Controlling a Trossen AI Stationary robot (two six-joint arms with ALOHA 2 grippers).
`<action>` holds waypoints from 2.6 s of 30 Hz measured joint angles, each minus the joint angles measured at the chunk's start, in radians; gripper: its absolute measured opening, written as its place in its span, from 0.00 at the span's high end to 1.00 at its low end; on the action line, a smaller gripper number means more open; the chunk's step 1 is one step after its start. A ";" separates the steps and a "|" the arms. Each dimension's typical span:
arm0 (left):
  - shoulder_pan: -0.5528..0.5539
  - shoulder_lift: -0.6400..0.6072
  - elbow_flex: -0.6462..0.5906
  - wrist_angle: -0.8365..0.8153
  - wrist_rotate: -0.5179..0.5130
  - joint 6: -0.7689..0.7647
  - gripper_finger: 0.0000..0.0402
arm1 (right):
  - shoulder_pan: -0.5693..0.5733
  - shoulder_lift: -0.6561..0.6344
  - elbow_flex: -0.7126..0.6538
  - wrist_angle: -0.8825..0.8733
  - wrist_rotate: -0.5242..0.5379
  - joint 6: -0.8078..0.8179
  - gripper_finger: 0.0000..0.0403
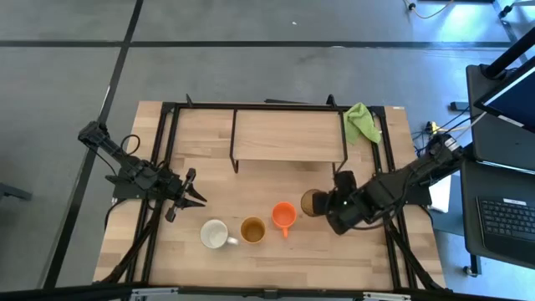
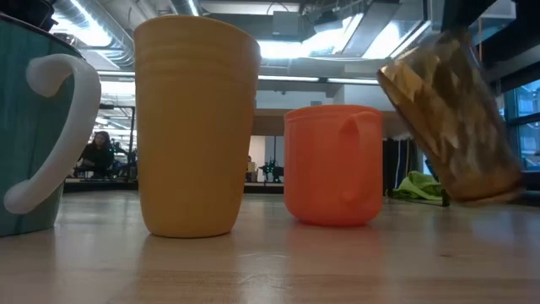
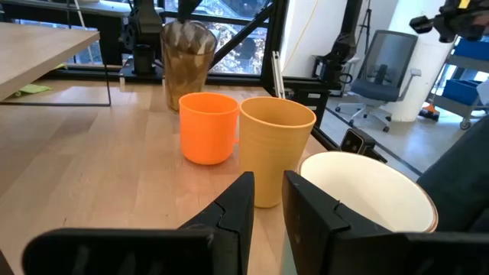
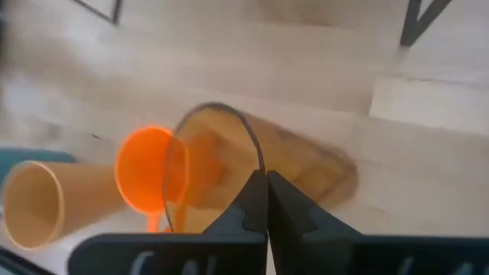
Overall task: Stack small to large cups/mugs on shelf
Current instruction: Put the brown cup on the shelf, then adjust the shelf
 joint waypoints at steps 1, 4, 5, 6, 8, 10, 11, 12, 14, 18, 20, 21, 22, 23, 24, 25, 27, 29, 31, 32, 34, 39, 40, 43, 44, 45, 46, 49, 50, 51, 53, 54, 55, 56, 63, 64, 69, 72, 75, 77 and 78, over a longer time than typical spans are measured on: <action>0.000 0.000 0.000 0.000 0.000 0.000 0.84 | 0.006 -0.010 -0.013 0.004 0.022 0.021 1.00; 0.000 0.000 0.000 0.000 0.000 0.000 0.84 | 0.025 -0.038 -0.050 0.014 0.107 0.087 1.00; 0.000 0.000 0.000 0.000 0.000 0.000 0.84 | 0.031 -0.049 -0.065 0.021 0.136 0.103 1.00; 0.000 0.000 0.000 0.000 0.000 0.000 0.84 | 0.037 -0.061 -0.078 0.026 0.159 0.118 1.00; 0.000 0.000 0.000 0.000 0.000 0.000 0.84 | 0.043 -0.078 -0.102 0.036 0.168 0.138 1.00; 0.000 0.000 0.000 0.000 0.000 0.000 0.84 | 0.047 -0.086 -0.124 0.045 0.155 0.144 1.00; 0.000 0.000 0.000 0.000 0.000 0.000 0.84 | 0.050 -0.091 -0.133 0.044 0.144 0.146 1.00; 0.000 0.000 0.000 -0.001 0.000 0.000 0.84 | 0.050 -0.096 -0.139 0.044 0.135 0.147 1.00; 0.000 0.000 0.000 0.000 0.000 0.000 0.84 | 0.051 -0.101 -0.149 0.047 0.118 0.144 0.99; 0.000 0.000 0.000 0.000 0.000 0.000 0.84 | 0.051 -0.104 -0.169 0.050 0.037 0.120 0.94; 0.000 0.000 0.000 0.000 0.000 0.000 0.84 | 0.051 -0.104 -0.200 0.056 -0.012 0.116 0.89; 0.000 0.000 0.000 0.000 0.000 0.000 0.84 | 0.051 -0.104 -0.221 0.073 -0.041 0.117 0.86; 0.000 0.000 0.000 0.000 0.000 0.000 0.84 | 0.051 -0.103 -0.241 0.098 -0.063 0.116 0.82; 0.000 0.000 0.000 0.000 0.000 0.000 0.84 | 0.051 -0.103 -0.260 0.132 -0.075 0.112 0.79; 0.000 0.000 0.000 0.000 0.000 0.000 0.84 | 0.047 -0.103 -0.278 0.181 -0.076 0.102 0.75; 0.000 0.000 0.000 0.000 0.000 0.000 0.84 | 0.032 -0.102 -0.291 0.234 -0.073 0.082 0.71; 0.000 0.000 0.000 0.000 0.000 0.000 0.84 | -0.020 -0.102 -0.300 0.319 -0.047 -0.006 0.63; 0.000 0.000 0.000 0.000 0.000 0.000 0.84 | -0.090 -0.102 -0.291 0.381 0.004 -0.136 0.57; 0.000 0.000 0.000 0.000 0.000 0.000 0.84 | -0.158 -0.102 -0.267 0.395 0.023 -0.254 0.54; 0.000 0.000 0.000 0.000 0.000 0.000 0.84 | -0.194 -0.103 -0.257 0.395 0.007 -0.309 0.54; 0.000 0.000 0.000 0.000 0.000 0.000 0.84 | -0.254 -0.100 -0.251 0.414 -0.059 -0.403 0.55; 0.000 0.000 0.000 0.000 0.000 0.000 0.84 | -0.379 -0.043 -0.251 0.618 -0.190 -0.614 0.66; 0.000 0.000 0.000 0.000 0.000 0.000 0.84 | -0.395 -0.034 -0.251 0.681 -0.205 -0.658 0.68; 0.000 0.000 0.000 0.000 0.000 0.000 0.84 | -0.433 -0.016 -0.251 0.783 -0.244 -0.741 0.72; 0.000 0.000 0.000 0.000 0.000 0.000 0.84 | -0.444 -0.016 -0.251 0.792 -0.257 -0.752 0.72; 0.000 0.000 0.000 0.000 0.000 0.000 0.84 | -0.454 -0.016 -0.251 0.789 -0.264 -0.759 0.72; 0.000 0.000 0.000 0.000 0.000 0.000 0.84 | -0.464 -0.016 -0.251 0.786 -0.275 -0.775 0.71; 0.000 0.000 0.000 0.000 0.000 0.000 0.84 | -0.485 -0.018 -0.251 0.787 -0.294 -0.807 0.68; 0.000 0.000 0.000 0.000 0.000 0.000 0.84 | -0.490 -0.020 -0.251 0.789 -0.296 -0.809 0.68; 0.000 0.000 0.000 0.000 0.000 0.000 0.84 | -0.494 -0.020 -0.251 0.789 -0.303 -0.810 0.67; 0.001 0.000 0.000 0.016 -0.027 0.011 0.84 | -0.498 -0.020 -0.251 0.789 -0.305 -0.810 0.66; 0.004 0.000 0.000 0.035 -0.061 0.024 0.84 | -0.498 -0.020 -0.251 0.791 -0.305 -0.810 0.66; 0.006 0.000 0.000 0.043 -0.095 0.028 0.84 | -0.498 -0.020 -0.251 0.792 -0.305 -0.809 0.66; 0.007 0.000 0.000 0.042 -0.114 0.021 0.84 | -0.498 -0.020 -0.251 0.791 -0.305 -0.808 0.66; 0.016 0.000 0.000 0.174 -0.186 -0.018 0.84 | -0.498 -0.020 -0.251 0.792 -0.305 -0.775 0.66; 0.021 0.001 0.000 0.229 -0.214 -0.027 0.84 | -0.498 -0.020 -0.251 0.792 -0.305 -0.767 0.66; 0.055 0.000 0.029 0.483 -0.266 -0.098 0.84 | -0.480 -0.020 -0.232 0.772 -0.254 -0.746 0.66; 0.090 0.024 0.150 0.211 -0.220 -0.219 0.84 | -0.471 -0.020 -0.196 0.728 -0.209 -0.755 0.66; 0.143 0.149 0.304 -0.077 -0.123 -0.305 0.84 | -0.459 -0.019 -0.117 0.642 -0.145 -0.810 0.66; 0.193 0.256 0.402 -0.144 -0.045 -0.264 0.84 | -0.452 -0.020 -0.058 0.562 -0.096 -0.851 0.66; 0.225 0.313 0.449 -0.165 -0.003 -0.233 0.84 | -0.445 -0.020 -0.026 0.516 -0.066 -0.871 0.66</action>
